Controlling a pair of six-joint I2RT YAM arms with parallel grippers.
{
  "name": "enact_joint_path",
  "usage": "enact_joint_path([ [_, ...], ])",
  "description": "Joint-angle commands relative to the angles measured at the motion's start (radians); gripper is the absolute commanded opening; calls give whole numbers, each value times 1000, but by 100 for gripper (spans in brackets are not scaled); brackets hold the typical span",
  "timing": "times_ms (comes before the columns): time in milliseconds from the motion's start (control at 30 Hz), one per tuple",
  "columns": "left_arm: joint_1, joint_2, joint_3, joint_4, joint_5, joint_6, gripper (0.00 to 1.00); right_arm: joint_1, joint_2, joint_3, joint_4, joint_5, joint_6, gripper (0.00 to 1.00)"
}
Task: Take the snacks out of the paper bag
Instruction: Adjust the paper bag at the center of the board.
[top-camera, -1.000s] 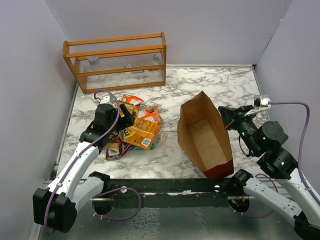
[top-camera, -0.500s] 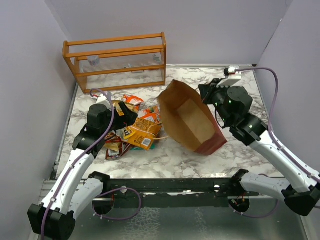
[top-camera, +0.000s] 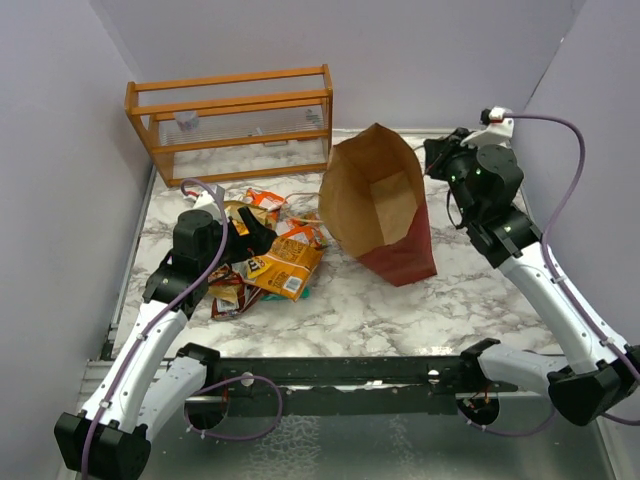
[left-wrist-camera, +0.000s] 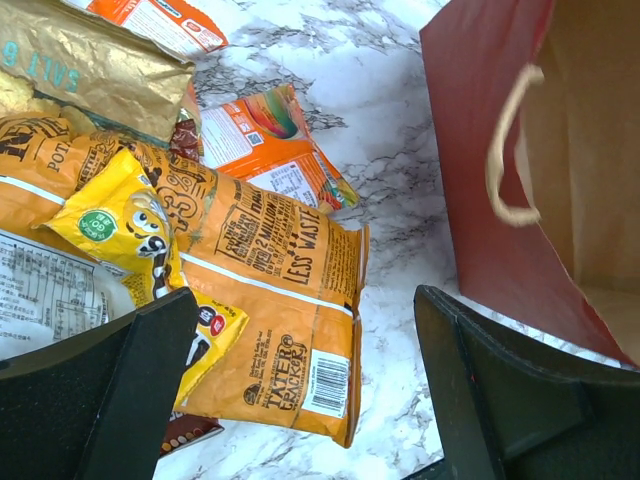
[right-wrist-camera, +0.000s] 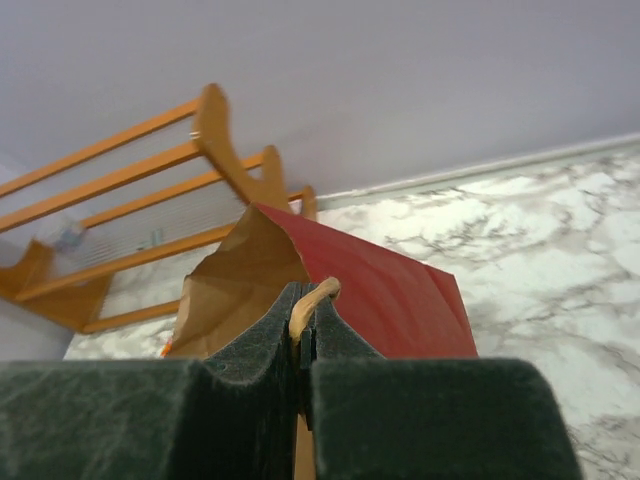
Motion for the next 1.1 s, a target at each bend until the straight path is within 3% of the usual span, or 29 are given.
enact_joint_path([
  [0,6,-12,27,7,46,11,92,-152,-4,-57,-38,-121,73,2],
  [200,5,-15,45,-2,61,22,93,-327,6,-138,-58,-158,35,2],
  [367,5,-8,66,-19,65,49,93,-369,-56,-226,-63,-114,-7,3],
  [533,5,-5,83,-32,65,74,94,-379,-129,-289,-50,-111,-48,11],
  [667,5,10,115,-53,37,105,94,-379,-164,-260,-83,-124,-81,28],
  [867,6,3,172,-85,11,138,97,-379,-223,-153,-189,-150,-89,84],
  [967,6,-2,204,-115,-19,165,97,-379,-269,-115,-238,-154,-104,99],
  [1067,5,1,265,-153,-68,193,97,-379,-319,-81,-275,-197,-131,99],
])
